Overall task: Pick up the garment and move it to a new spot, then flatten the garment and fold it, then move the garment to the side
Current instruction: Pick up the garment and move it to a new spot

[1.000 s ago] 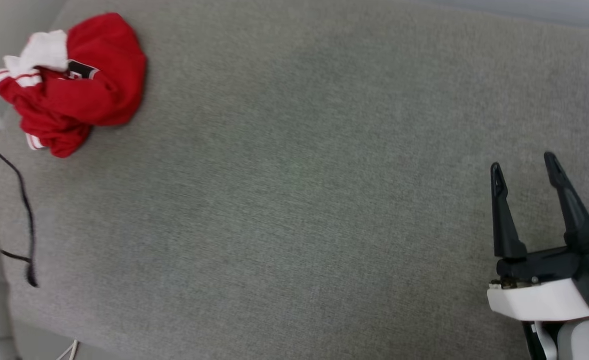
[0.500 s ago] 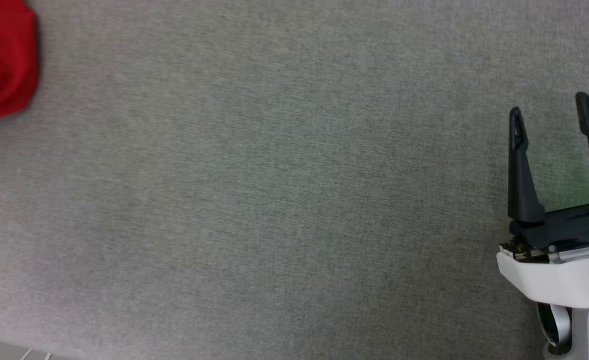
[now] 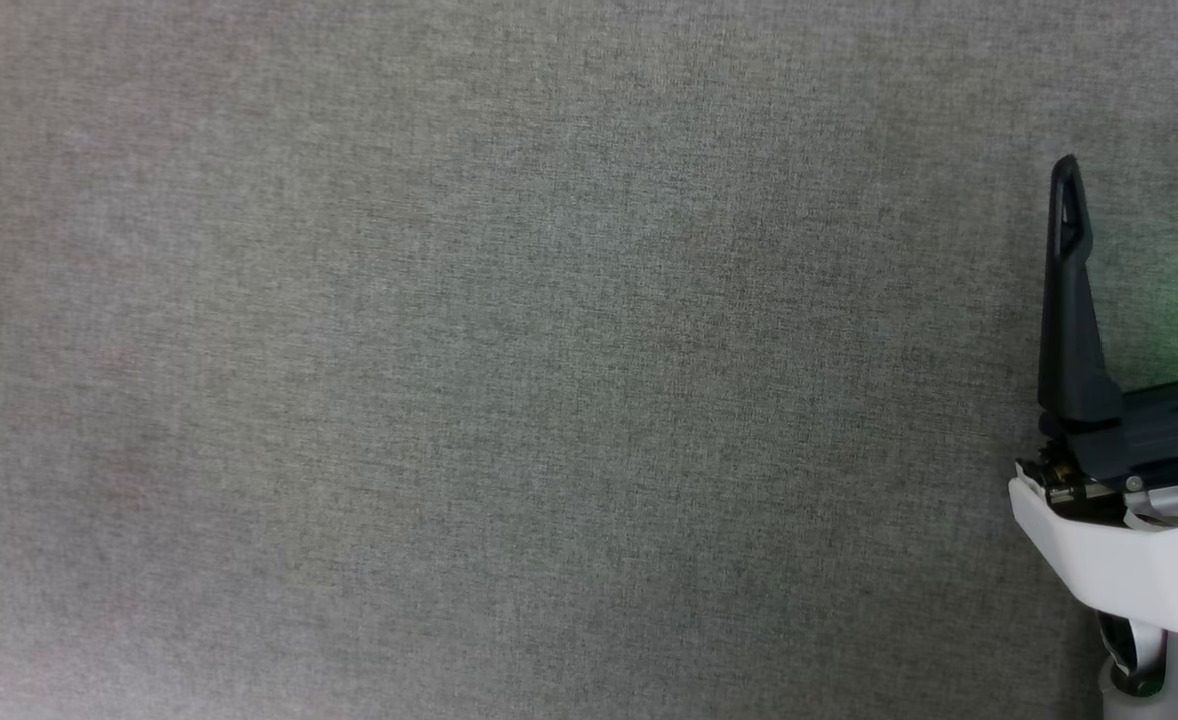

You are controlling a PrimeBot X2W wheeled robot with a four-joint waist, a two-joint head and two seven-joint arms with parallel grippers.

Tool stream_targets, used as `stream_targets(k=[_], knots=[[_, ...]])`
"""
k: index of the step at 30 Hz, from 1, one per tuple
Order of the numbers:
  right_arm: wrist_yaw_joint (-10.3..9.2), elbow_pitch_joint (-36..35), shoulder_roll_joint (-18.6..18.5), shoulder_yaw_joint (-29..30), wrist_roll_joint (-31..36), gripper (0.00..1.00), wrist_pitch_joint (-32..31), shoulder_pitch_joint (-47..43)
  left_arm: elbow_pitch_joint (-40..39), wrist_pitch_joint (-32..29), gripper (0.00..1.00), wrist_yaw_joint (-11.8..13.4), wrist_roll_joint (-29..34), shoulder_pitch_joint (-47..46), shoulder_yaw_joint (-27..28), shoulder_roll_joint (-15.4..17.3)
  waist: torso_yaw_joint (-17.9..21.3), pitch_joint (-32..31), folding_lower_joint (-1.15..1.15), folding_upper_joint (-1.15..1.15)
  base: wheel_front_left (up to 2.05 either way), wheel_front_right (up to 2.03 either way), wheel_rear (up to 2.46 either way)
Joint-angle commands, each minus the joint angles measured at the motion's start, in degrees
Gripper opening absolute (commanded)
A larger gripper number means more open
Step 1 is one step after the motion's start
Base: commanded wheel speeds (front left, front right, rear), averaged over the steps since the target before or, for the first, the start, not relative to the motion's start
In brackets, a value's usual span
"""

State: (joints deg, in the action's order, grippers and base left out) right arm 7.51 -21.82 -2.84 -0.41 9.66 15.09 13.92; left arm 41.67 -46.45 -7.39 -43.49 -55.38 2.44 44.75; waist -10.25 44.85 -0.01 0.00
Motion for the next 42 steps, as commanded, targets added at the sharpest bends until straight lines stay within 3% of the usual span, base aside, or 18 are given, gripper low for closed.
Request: stream_targets(k=[1, 2, 3, 4, 5, 18, 29, 36, 42], knots=[[-0.04, -0.4, -0.1, -0.2, 0.5, 1.0, 0.1, 0.8, 1.3, 0.0, 1.0, 0.1, -0.3, 2.6, -1.4, -1.8, 0.1, 0.3, 0.01, 0.0, 0.0, 0.0, 0.0], [-0.04, -0.5, -0.1, -0.3, 0.5, 1.0, 0.1, 0.9, 1.5, 0.4, 1.0, 0.1, -0.5, 2.9, -1.7, -1.9, 0.1, 0.3, 0.01, 0.0, 0.0, 0.0, 0.0], [-0.04, -0.5, -0.1, -0.4, 0.6, 1.0, 0.1, 0.9, 1.6, 0.6, 0.88, 0.1, -0.7, 3.3, -2.1, -2.0, 0.2, 0.2, 0.01, 0.0, 0.0, 0.0, 0.0], [-0.04, -0.4, -0.1, -0.4, 0.7, 1.0, 0.1, 0.8, 1.4, 0.9, 0.39, 0.1, -0.8, 3.7, -2.6, -1.8, 0.2, -0.1, 0.01, 0.0, 0.0, 0.0, 0.0], [-0.04, -0.2, -0.1, -0.4, 0.7, 1.0, 0.1, 0.7, 0.9, 1.4, 0.0, 0.1, -0.9, 3.8, -3.1, -1.3, 0.2, -0.4, 0.01, 0.0, 0.0, 0.0, 0.0], [-0.04, 3.7, -0.1, -1.2, -3.1, 1.0, 0.1, -2.3, -5.4, 5.6, 0.0, 0.1, -0.6, 2.5, -9.6, 6.7, 0.0, -10.9, 0.01, 0.0, 0.0, 0.0, 0.0], [-0.04, 8.3, -0.1, -1.5, -6.8, 1.0, 0.1, -6.2, -21.6, 3.7, 0.0, 0.1, -0.7, -5.1, -22.4, 11.4, 0.6, -22.1, 0.01, 0.0, 0.0, 0.0, 0.0], [-0.04, 10.2, -0.1, -1.5, -9.4, 1.0, 0.1, -8.5, -32.2, 1.8, 0.0, 0.1, 0.1, -12.1, -32.7, 10.7, 4.1, -27.6, 0.01, 0.0, 0.0, 0.0, 0.0], [-0.04, 11.4, 0.0, -1.7, -10.7, 1.0, 0.1, -10.2, -38.4, 1.5, 0.0, 0.1, -1.5, -17.1, -41.6, 7.1, 8.5, -30.9, 0.01, 0.0, 0.0, 0.0, 0.0]])
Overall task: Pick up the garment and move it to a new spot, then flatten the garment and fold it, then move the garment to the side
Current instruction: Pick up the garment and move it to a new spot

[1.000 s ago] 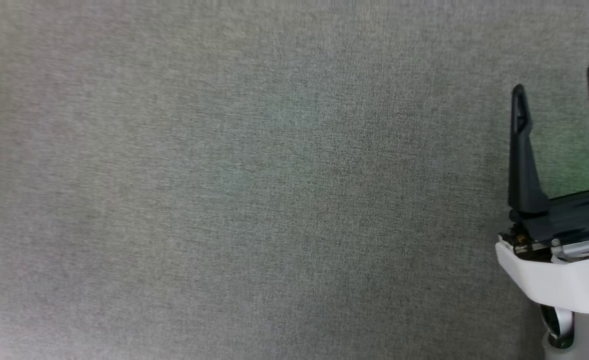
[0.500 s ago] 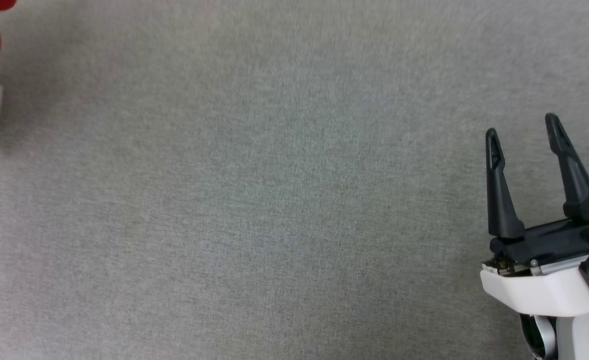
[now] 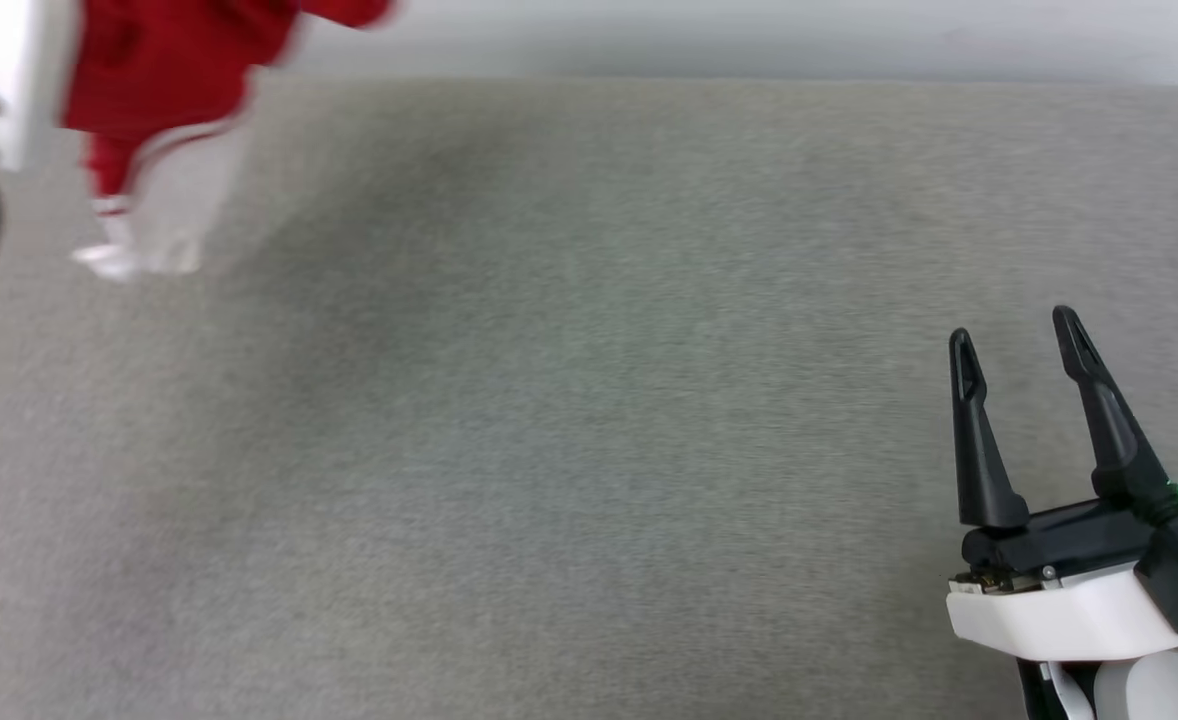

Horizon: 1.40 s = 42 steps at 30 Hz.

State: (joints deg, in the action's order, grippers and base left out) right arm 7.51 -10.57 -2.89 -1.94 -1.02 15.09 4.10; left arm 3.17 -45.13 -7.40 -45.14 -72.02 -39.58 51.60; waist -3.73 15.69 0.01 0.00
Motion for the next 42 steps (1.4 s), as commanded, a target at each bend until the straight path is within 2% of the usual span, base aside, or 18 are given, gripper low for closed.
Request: stream_targets(k=[1, 7, 13, 24, 28, 30, 33, 35, 36, 37, 42], knots=[[-0.04, 0.3, 0.0, -0.2, -0.2, 1.0, 0.1, -0.6, -0.6, 0.3, 0.0, 0.1, 0.1, -1.1, -1.1, -0.4, 2.8, -2.1, -0.01, 0.0, 0.0, 0.0, 0.0], [-0.04, 0.7, 0.0, 0.4, -1.1, 1.0, 0.1, -1.9, -2.7, 2.4, 0.0, 0.1, -1.0, -1.9, -8.6, -5.3, 7.1, -3.5, -0.01, 0.0, 0.0, 0.0, 0.0], [-0.04, 1.1, 0.0, 0.7, -0.9, 1.0, 0.1, -2.3, -3.1, 5.8, 0.0, 0.1, -1.2, 2.8, -16.3, -11.0, 9.9, -3.6, -0.01, 0.0, 0.0, 0.0, 0.0], [-0.04, 1.8, 0.0, 1.4, -0.9, 1.0, 0.1, -1.7, 6.0, 14.2, 0.0, 0.1, -0.6, 14.4, -31.8, -25.9, 11.5, -1.7, -0.01, 0.0, 0.0, 0.0, 0.0], [-0.04, 2.0, 0.0, 1.4, -0.9, 1.0, 0.1, -0.8, 9.2, 15.5, 0.0, 0.1, -0.2, 19.4, -33.6, -30.8, 11.9, -0.1, -0.01, 0.0, 0.0, 0.0, 0.0], [-0.04, 2.2, 0.0, 1.4, -0.9, 1.0, 0.1, -0.6, 9.6, 14.1, 0.0, 0.1, 1.0, 22.7, -33.8, -32.7, 12.1, 0.6, -0.01, 0.0, 0.0, 0.0, 0.0], [-0.04, 2.3, 0.0, 1.4, -1.2, 1.0, 0.1, -0.3, 9.4, 12.7, 0.0, 0.1, 2.9, 25.5, -33.8, -33.9, 12.1, 1.2, -0.01, 0.0, 0.0, 0.0, 0.0], [-0.04, 2.5, 0.0, 1.6, -1.3, 1.0, 0.1, -0.4, 9.9, 14.7, 0.0, 0.1, 4.2, 25.6, -33.8, -34.3, 11.8, 1.2, -0.01, 0.0, 0.0, 0.0, 0.0], [-0.04, 2.6, 0.0, 1.8, -1.3, 1.0, 0.1, -0.7, 10.5, 17.0, 0.33, 0.1, 4.7, 25.0, -33.8, -34.5, 11.5, 1.0, -0.01, 0.0, 0.0, 0.0, 0.0], [-0.04, 2.8, 0.0, 1.9, -1.3, 1.0, 0.1, -1.2, 11.4, 19.5, 1.0, 0.1, 5.5, 24.3, -33.8, -34.6, 11.2, 0.6, -0.01, 0.0, 0.0, 0.0, 0.0], [-0.04, 3.7, 0.0, 2.1, -0.8, 1.0, 0.1, -3.0, 13.4, 29.4, 1.0, 0.1, 7.6, 24.0, -33.5, -35.9, 9.1, -2.2, -0.01, 0.0, 0.0, 0.0, 0.0]])
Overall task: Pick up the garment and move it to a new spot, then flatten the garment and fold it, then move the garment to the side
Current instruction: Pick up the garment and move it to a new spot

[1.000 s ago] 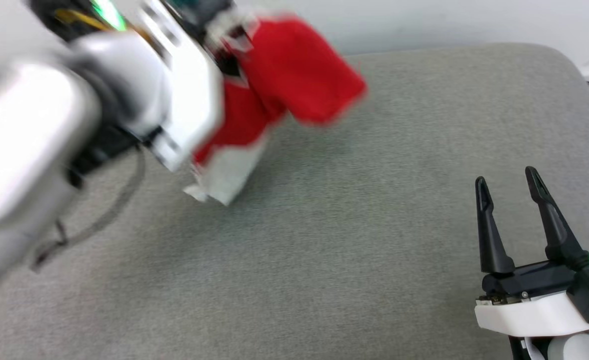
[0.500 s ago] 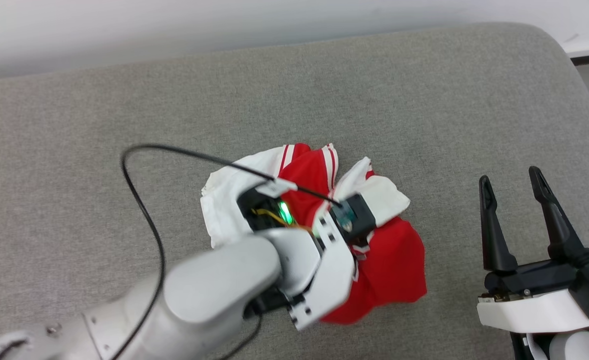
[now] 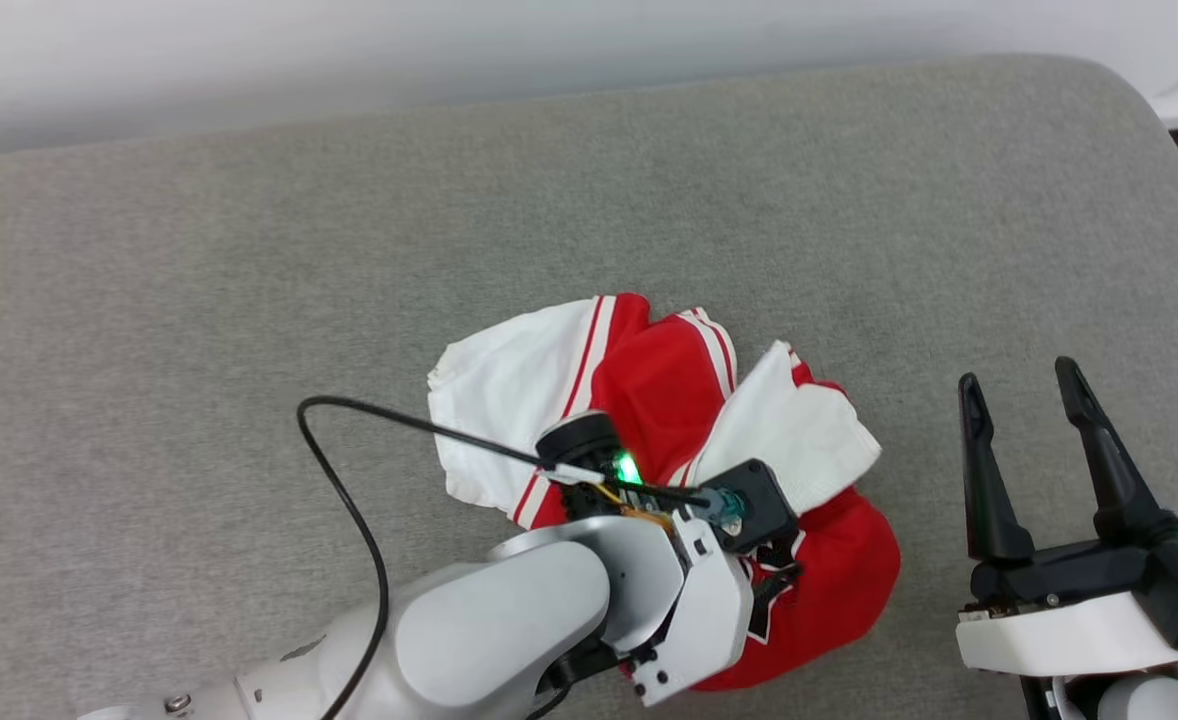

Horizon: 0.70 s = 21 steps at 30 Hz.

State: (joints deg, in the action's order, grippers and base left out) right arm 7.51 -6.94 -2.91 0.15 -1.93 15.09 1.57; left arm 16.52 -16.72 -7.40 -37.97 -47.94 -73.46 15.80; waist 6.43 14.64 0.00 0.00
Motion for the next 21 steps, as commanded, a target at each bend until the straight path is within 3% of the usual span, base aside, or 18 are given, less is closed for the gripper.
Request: stream_targets(k=[1, 5, 13, 21], knots=[[-0.04, 0.3, 0.0, 0.1, 0.2, 1.0, 0.1, -0.8, 0.1, 3.2, 1.0, 0.6, 0.7, 0.0, 1.2, -0.3, -1.4, -1.8, 0.0, 0.0, 0.0, 0.0, 0.0], [-0.04, 0.7, 0.0, 0.7, 0.4, 1.0, 0.1, -2.0, -0.5, 11.8, 1.0, 4.4, 3.6, 1.1, 3.3, -1.0, -3.2, -3.9, 0.0, 0.0, 0.0, 0.0, 0.0], [-0.04, 1.3, 0.0, 1.1, 0.8, 1.0, 0.1, -3.2, 1.2, 27.1, 1.0, 16.8, 8.2, 5.0, 9.4, 0.2, -5.9, -6.5, 0.0, 0.0, 0.0, 0.0, 0.0], [-0.04, 1.3, 0.0, 1.5, 1.0, 1.0, 0.1, -4.0, 2.1, 31.8, 1.0, 23.6, 7.2, 11.6, 17.2, 1.5, -7.1, -7.5, 0.0, 0.0, 0.0, 0.0, 0.0]])
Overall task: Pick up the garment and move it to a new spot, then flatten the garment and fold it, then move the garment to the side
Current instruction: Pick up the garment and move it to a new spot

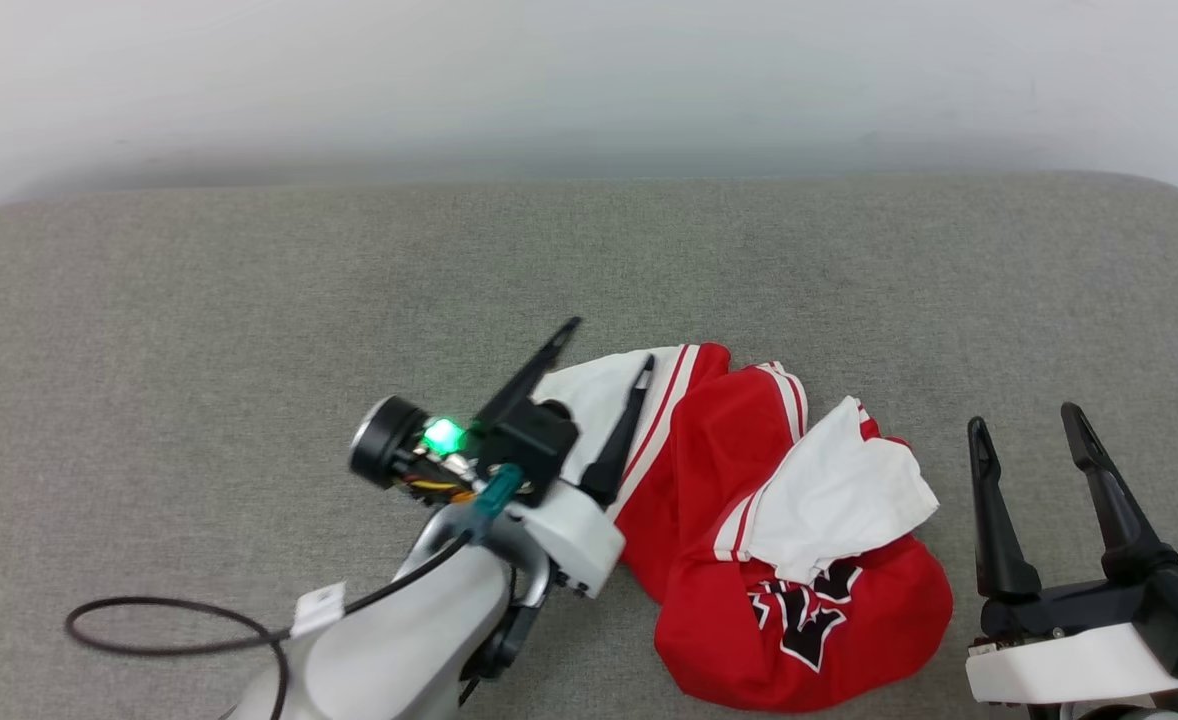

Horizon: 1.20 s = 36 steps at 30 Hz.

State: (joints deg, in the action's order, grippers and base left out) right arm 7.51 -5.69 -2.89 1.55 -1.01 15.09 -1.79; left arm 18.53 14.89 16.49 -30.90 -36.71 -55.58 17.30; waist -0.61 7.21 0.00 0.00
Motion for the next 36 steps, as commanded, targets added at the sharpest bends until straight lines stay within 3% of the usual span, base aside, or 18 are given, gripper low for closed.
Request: stream_targets(k=[1, 8, 15, 25, 36], knots=[[-0.04, 0.0, 0.0, 0.1, 0.1, 1.0, 0.1, -0.7, -0.6, 0.3, 1.0, 0.7, 0.9, 1.3, 1.0, 0.3, -0.1, -0.1, 0.0, 0.0, 0.0, 0.0, 0.0], [-0.04, -0.2, 0.0, 0.8, 0.5, 1.0, 0.1, -1.5, -9.6, 0.4, 1.0, 5.8, 7.2, 12.6, 15.5, 1.2, -0.8, -1.0, 0.0, 0.0, 0.0, 0.0, 0.0], [-0.04, 0.0, 0.0, 1.4, -0.1, 1.0, 0.1, -2.2, -14.3, 0.3, 1.0, 6.4, 13.4, 24.0, 28.6, -0.5, -0.7, -2.4, 0.0, 0.0, 0.0, 0.0, 0.0], [-0.04, 0.7, 0.0, 2.6, -3.5, 1.0, 0.1, -4.4, -16.0, 0.3, 1.0, 1.5, 20.1, 35.1, 38.5, -4.8, -0.2, -5.1, 0.0, 0.0, 0.0, 0.0, 0.0], [-0.03, 1.3, 0.0, 3.0, -5.7, 1.0, 0.1, -7.6, -15.6, 0.3, 1.0, -3.9, 24.6, 40.2, 43.0, -9.2, -0.5, -7.0, 0.0, 0.0, 0.0, 0.0, 0.0]])
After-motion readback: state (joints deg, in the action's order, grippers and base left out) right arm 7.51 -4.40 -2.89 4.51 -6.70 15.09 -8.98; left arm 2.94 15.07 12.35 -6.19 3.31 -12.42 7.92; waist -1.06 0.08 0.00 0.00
